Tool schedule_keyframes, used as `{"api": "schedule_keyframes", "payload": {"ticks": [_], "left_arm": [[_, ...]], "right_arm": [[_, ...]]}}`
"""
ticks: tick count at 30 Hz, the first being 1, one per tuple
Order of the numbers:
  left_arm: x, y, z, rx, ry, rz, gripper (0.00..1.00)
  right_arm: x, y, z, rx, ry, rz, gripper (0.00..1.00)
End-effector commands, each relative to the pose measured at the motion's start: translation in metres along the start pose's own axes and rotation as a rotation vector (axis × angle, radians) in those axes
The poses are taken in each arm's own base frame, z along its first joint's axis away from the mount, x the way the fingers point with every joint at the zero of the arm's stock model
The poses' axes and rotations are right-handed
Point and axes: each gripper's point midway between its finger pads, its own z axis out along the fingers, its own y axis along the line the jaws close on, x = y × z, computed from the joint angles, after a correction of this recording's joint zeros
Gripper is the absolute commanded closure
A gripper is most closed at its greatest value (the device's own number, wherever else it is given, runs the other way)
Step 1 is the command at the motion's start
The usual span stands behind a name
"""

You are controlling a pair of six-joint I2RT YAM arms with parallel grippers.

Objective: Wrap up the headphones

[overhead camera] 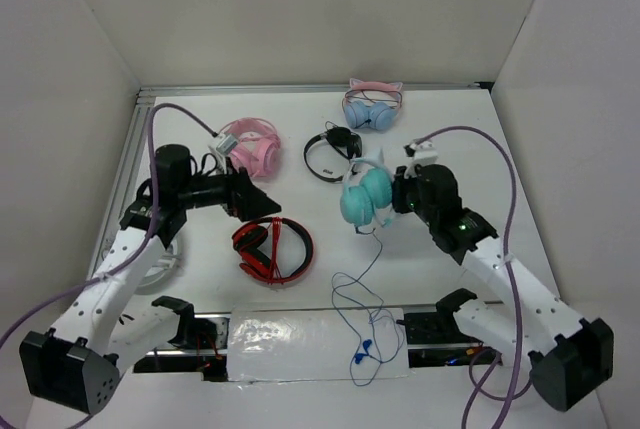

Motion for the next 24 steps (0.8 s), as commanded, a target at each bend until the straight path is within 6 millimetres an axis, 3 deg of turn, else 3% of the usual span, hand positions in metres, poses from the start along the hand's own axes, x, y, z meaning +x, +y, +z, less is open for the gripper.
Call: {"api": "schedule_keyframes", "payload": {"ticks": [1, 3, 5, 6, 8, 11, 13, 16, 19, 24], "left_arm": [[-0.019, -0.037, 0.011, 0.152, 0.017, 0.169, 0.01], [-0.021, -0.049, 0.02, 0.183, 0.044, 0.192, 0.01], [-0.019, -0.037, 0.035, 0.118, 0.073, 0.162, 0.01], [-0.018, -0.044, 0.042, 0.118, 0.086, 0.175, 0.01], [-0.014, -0.031, 0.061, 0.04, 0.109, 0.15, 0.01], [-0.015, -0.02, 0.077, -0.037, 0.106, 0.119, 0.03], [-0.018, -0.012, 0.083, -0.087, 0.095, 0.108, 0.04], [-0.027, 0.0, 0.092, -0.154, 0.08, 0.098, 0.08], [-0.034, -0.006, 0.096, -0.113, 0.077, 0.125, 0.13], [-0.039, -0.016, 0.093, -0.077, 0.056, 0.159, 0.12]], "right_arm": [[-0.047, 0.038, 0.006, -0.085, -0.13, -0.202, 1.0], [-0.047, 0.053, 0.017, -0.085, -0.109, -0.221, 1.0], [-0.054, 0.065, 0.024, -0.084, -0.105, -0.197, 1.0], [-0.058, 0.064, 0.026, -0.058, -0.108, -0.168, 1.0], [-0.07, 0.073, 0.027, -0.039, -0.12, -0.047, 1.0], [-0.083, 0.094, 0.016, -0.107, -0.155, -0.006, 1.0], [-0.083, 0.108, 0.006, -0.146, -0.168, -0.032, 1.0], [-0.08, 0.114, -0.003, -0.158, -0.149, -0.062, 1.0], [-0.066, 0.123, -0.003, -0.192, -0.1, -0.119, 1.0], [-0.057, 0.12, 0.004, -0.147, -0.091, -0.186, 1.0]]}}
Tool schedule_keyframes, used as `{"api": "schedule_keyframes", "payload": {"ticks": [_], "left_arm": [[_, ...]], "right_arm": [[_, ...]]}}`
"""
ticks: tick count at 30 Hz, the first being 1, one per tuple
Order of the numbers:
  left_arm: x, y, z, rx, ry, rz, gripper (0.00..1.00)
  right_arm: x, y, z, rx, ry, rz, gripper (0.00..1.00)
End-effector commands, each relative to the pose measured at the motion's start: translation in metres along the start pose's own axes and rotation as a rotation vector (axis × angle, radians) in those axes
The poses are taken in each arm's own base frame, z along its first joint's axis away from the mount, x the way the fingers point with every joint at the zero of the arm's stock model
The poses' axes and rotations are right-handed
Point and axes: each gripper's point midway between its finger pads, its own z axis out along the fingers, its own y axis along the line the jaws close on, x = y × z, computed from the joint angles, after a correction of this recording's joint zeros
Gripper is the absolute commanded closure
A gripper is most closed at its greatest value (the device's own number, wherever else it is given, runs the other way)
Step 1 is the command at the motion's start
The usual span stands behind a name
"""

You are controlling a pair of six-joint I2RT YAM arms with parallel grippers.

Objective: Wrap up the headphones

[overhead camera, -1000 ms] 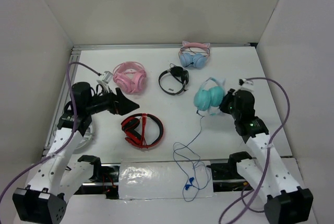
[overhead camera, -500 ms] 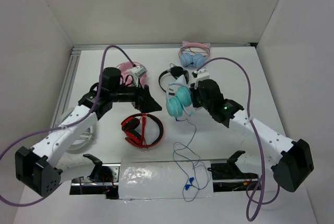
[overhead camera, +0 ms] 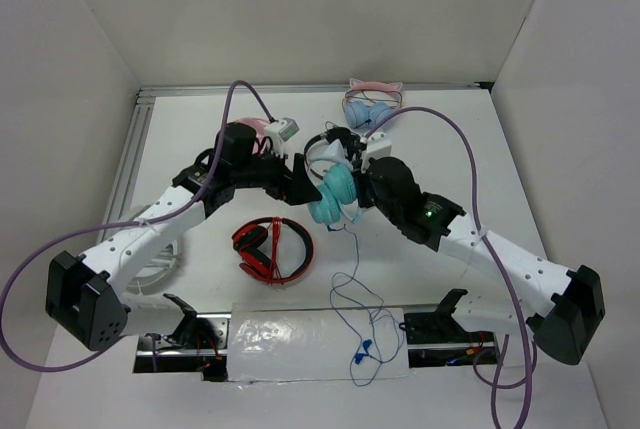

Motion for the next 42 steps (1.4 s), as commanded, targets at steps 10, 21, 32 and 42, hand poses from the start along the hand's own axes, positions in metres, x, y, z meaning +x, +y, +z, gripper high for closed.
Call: {"api": "schedule_keyframes", "payload": {"ticks": [10, 21, 32, 42], "left_arm": [[-0.04, -0.003, -0.013, -0.05, -0.124, 0.128, 0.13], [-0.041, 0.018, 0.0, -0.167, -0.108, 0.117, 0.55], [-0.049, 0.023, 0.006, -0.28, -0.111, 0.082, 1.0], [-0.073, -0.018, -0.013, -0.106, -0.279, 0.215, 1.0]], "right_arm": [[-0.048, 0.024, -0.016, -0.126, -0.161, -0.089, 1.0], [-0.063, 0.037, -0.017, -0.143, -0.168, -0.155, 1.0], [-0.072, 0.051, -0.012, -0.143, -0.166, -0.158, 1.0], [-0.08, 0.067, -0.017, -0.226, -0.21, -0.084, 0.8]]}}
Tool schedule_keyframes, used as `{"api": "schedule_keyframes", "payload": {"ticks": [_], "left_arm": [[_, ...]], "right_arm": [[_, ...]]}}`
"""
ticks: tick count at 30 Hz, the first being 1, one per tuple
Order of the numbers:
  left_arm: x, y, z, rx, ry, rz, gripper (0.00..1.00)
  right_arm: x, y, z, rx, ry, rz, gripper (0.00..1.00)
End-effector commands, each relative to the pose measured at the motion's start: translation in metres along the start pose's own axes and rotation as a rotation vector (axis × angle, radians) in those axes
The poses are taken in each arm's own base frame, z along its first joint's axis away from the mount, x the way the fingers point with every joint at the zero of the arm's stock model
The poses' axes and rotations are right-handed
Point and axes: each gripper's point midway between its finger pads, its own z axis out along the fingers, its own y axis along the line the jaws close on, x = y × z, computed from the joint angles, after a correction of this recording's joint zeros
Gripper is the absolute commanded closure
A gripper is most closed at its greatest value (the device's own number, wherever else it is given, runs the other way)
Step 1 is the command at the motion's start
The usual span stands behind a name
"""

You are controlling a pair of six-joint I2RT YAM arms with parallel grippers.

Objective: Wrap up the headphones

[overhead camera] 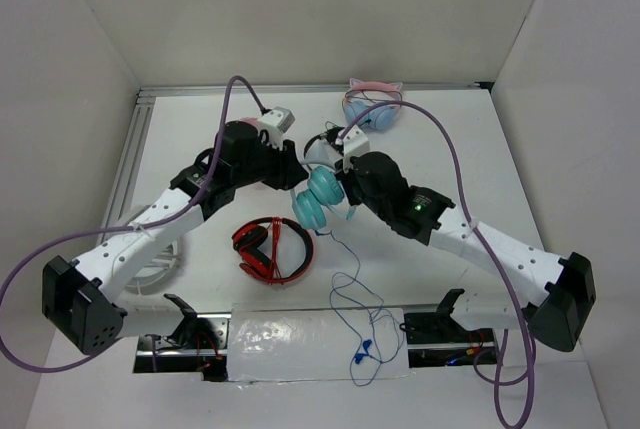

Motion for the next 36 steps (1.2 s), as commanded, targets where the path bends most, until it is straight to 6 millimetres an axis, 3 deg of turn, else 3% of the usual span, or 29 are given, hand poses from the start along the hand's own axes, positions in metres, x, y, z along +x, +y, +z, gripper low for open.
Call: {"api": "schedule_keyframes", "payload": {"ticks": [1, 3, 4, 6, 7, 8, 9, 10, 11, 14, 20, 23, 27, 29, 31, 32, 33, 36], "left_arm": [[-0.048, -0.032, -0.011, 0.121, -0.158, 0.08, 0.93], [-0.05, -0.028, -0.011, 0.089, -0.136, 0.072, 0.91], [-0.048, -0.027, -0.007, 0.082, -0.124, 0.065, 0.99], [-0.048, -0.022, -0.003, 0.058, -0.128, 0.049, 1.0], [-0.051, -0.02, -0.003, 0.05, -0.145, 0.046, 1.0], [-0.051, -0.019, -0.003, 0.041, -0.148, 0.046, 1.0], [-0.052, -0.018, -0.002, 0.033, -0.161, 0.037, 1.0], [-0.057, -0.017, -0.006, 0.021, -0.181, 0.012, 1.0], [-0.062, -0.012, -0.007, -0.01, -0.202, 0.001, 1.0], [-0.076, -0.009, -0.015, -0.054, -0.248, -0.026, 1.0], [-0.102, 0.021, -0.029, -0.257, -0.34, -0.132, 1.0], [-0.1, 0.042, -0.033, -0.388, -0.346, -0.242, 1.0], [-0.09, 0.061, -0.039, -0.502, -0.368, -0.376, 1.0], [-0.086, 0.064, -0.041, -0.524, -0.378, -0.44, 1.0], [-0.087, 0.069, -0.045, -0.56, -0.398, -0.485, 1.0], [-0.09, 0.071, -0.048, -0.578, -0.418, -0.509, 1.0], [-0.093, 0.072, -0.05, -0.581, -0.427, -0.511, 1.0], [-0.114, 0.071, -0.056, -0.555, -0.462, -0.526, 1.0]], "right_arm": [[-0.072, 0.026, -0.018, -0.133, -0.233, 0.111, 0.8], [-0.075, 0.027, -0.022, -0.144, -0.248, 0.112, 0.8], [-0.079, 0.027, -0.024, -0.151, -0.264, 0.114, 0.8], [-0.08, 0.027, -0.028, -0.164, -0.275, 0.111, 0.78], [-0.082, 0.03, -0.032, -0.191, -0.283, 0.105, 0.6], [-0.082, 0.03, -0.032, -0.191, -0.283, 0.106, 0.6], [-0.084, 0.029, -0.035, -0.191, -0.291, 0.107, 0.19], [-0.084, 0.027, -0.037, -0.186, -0.296, 0.11, 0.05], [-0.086, 0.025, -0.039, -0.176, -0.302, 0.115, 0.0], [-0.091, 0.014, -0.045, -0.138, -0.323, 0.131, 0.0], [-0.084, 0.005, -0.064, -0.159, -0.367, 0.184, 0.0], [-0.069, 0.004, -0.07, -0.168, -0.35, 0.217, 0.0], [-0.058, -0.004, -0.073, -0.112, -0.303, 0.427, 0.0], [-0.041, -0.009, -0.068, -0.063, -0.238, 0.475, 0.0], [-0.029, 0.003, -0.063, -0.105, -0.202, 0.428, 0.0], [-0.004, 0.023, -0.056, -0.169, -0.156, 0.368, 0.0], [-0.004, 0.023, -0.056, -0.168, -0.157, 0.352, 0.0], [0.028, 0.026, -0.035, -0.137, -0.181, 0.288, 0.0]]}}
